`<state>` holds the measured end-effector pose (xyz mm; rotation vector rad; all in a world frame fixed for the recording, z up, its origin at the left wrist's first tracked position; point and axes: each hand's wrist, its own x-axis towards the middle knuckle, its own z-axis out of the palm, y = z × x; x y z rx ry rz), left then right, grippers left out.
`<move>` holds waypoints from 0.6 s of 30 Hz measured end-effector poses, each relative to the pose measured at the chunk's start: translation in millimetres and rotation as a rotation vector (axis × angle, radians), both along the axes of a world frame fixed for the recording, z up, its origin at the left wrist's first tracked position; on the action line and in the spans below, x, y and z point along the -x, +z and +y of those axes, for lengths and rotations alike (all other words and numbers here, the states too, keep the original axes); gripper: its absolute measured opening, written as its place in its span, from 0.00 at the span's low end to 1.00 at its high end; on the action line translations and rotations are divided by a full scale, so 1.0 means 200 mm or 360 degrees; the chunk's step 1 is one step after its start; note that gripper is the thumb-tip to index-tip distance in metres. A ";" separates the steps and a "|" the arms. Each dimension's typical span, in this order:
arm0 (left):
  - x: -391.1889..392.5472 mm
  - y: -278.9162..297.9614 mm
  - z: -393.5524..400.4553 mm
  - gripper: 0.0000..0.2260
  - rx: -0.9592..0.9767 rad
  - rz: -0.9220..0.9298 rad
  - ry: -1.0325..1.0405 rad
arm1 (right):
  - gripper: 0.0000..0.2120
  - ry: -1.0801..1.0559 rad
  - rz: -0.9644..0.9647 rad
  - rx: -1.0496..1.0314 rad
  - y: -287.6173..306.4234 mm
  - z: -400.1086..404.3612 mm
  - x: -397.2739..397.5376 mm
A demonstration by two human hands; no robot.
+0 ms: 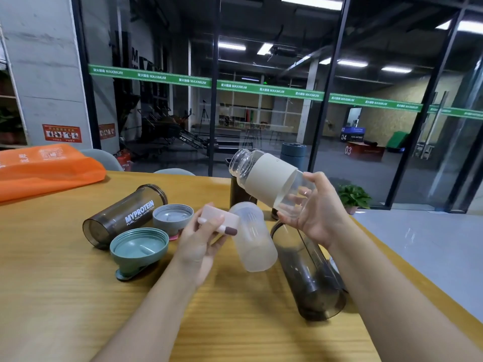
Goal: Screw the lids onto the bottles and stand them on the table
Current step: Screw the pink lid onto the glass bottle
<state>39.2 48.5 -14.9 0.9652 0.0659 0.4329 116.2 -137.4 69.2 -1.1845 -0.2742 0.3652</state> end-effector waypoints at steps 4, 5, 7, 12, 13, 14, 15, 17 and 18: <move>-0.05 0.02 -0.01 0.12 0.0261 -0.0064 0.0011 | 0.17 -0.0025 -0.0146 0.0100 -0.02 -0.04 -0.04; -0.06 0.02 -0.01 0.09 0.0330 -0.0063 0.0013 | 0.17 -0.0081 -0.0208 0.0129 -0.03 -0.05 -0.06; -0.05 0.03 -0.01 0.08 0.0428 -0.0092 0.0002 | 0.16 -0.0186 -0.0367 0.0192 -0.04 -0.06 -0.07; -0.05 0.01 0.02 0.09 0.0323 -0.0144 -0.0042 | 0.26 -0.0233 -0.0750 0.0267 -0.08 -0.09 -0.12; -0.05 0.00 0.02 0.10 0.0260 -0.0128 -0.0050 | 0.28 -0.0235 -0.0810 0.0281 -0.09 -0.10 -0.12; -0.05 -0.01 0.03 0.11 0.0209 -0.0112 -0.0050 | 0.29 -0.0228 -0.0859 0.0294 -0.09 -0.10 -0.12; -0.05 -0.02 0.03 0.13 0.0166 -0.0099 -0.0050 | 0.30 -0.0215 -0.0900 0.0306 -0.10 -0.11 -0.12; -0.06 -0.02 0.05 0.25 0.0077 -0.0111 -0.0079 | 0.30 -0.0194 -0.0954 0.0304 -0.10 -0.11 -0.11; -0.06 -0.02 0.06 0.34 0.0055 -0.0121 -0.0093 | 0.29 -0.0189 -0.0969 0.0295 -0.11 -0.12 -0.11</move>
